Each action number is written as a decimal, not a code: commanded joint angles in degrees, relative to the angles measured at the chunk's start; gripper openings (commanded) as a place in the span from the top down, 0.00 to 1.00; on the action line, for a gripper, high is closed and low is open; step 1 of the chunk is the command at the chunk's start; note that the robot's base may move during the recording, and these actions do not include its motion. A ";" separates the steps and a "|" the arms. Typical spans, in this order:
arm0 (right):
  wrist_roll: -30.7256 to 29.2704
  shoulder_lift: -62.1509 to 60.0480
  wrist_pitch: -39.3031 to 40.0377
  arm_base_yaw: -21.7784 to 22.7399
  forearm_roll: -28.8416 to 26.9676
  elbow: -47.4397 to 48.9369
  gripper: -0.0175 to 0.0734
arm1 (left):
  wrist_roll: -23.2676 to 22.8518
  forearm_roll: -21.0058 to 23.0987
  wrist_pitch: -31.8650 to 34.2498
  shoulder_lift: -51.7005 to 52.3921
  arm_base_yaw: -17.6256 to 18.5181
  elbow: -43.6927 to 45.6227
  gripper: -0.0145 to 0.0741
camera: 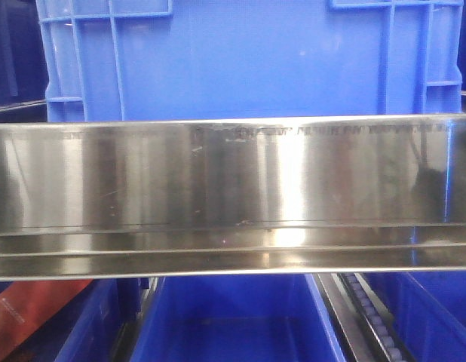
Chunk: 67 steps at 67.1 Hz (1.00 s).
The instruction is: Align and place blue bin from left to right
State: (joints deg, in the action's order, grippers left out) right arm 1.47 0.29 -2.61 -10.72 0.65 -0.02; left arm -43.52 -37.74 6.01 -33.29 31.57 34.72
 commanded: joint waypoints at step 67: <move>-0.36 -0.29 1.39 0.22 -0.15 0.02 0.89 | 38.56 30.24 -11.95 3.18 -0.37 -2.39 0.96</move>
State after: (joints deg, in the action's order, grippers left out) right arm 1.47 0.29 -2.57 -10.72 0.65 -0.02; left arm -14.36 -13.95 -4.32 -31.59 31.57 33.76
